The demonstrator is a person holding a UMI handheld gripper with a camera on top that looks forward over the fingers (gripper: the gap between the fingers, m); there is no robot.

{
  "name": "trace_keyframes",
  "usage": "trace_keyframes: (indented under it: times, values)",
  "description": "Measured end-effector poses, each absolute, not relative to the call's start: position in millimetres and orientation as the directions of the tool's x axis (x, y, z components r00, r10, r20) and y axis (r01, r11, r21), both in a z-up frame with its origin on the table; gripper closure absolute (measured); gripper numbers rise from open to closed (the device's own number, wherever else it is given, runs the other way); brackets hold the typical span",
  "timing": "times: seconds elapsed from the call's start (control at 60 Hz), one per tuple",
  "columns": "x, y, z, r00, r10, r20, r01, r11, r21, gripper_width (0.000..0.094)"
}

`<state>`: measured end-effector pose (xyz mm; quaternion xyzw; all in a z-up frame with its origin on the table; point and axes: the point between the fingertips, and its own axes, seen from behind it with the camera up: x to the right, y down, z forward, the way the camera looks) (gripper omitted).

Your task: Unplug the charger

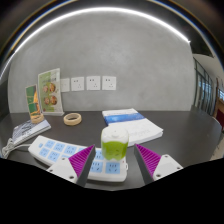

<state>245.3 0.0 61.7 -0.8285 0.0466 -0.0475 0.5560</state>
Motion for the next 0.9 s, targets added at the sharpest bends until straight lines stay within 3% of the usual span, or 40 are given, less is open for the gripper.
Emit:
trace_keyframes:
  times: [0.167,0.233,0.45,0.6,0.65,0.717,0.783,0.867,0.9]
  values:
    - [247.3,46.3,59.4,0.997,-0.072,0.014,-0.011,-0.333,-0.943,0.0178]
    - [248.7,53.3,49.6,0.997,-0.069,0.017,-0.008,-0.348,-0.937,0.0437]
    - [245.9,53.7,53.8,0.999,-0.050,0.010,-0.006,-0.311,-0.951,0.0597]
    - [244.7,51.6,57.8,0.999,-0.039,-0.008,-0.020,-0.320,-0.947,0.0620]
    - [246.6,52.8,94.0,0.999,-0.038,-0.013,-0.021,-0.247,-0.969,0.0618]
    - [259.4,45.4,178.4,0.998,-0.062,0.021,0.017,-0.075,-0.997,0.0619]
    - [270.6,37.8,241.8,0.997,-0.078,0.027,0.029,0.032,-0.999,0.0621]
    - [286.9,38.1,273.9,0.997,-0.072,0.014,0.018,0.058,-0.998,0.0621]
    - [294.7,41.9,271.4,0.996,-0.083,0.026,0.030,0.045,-0.999,0.0621]
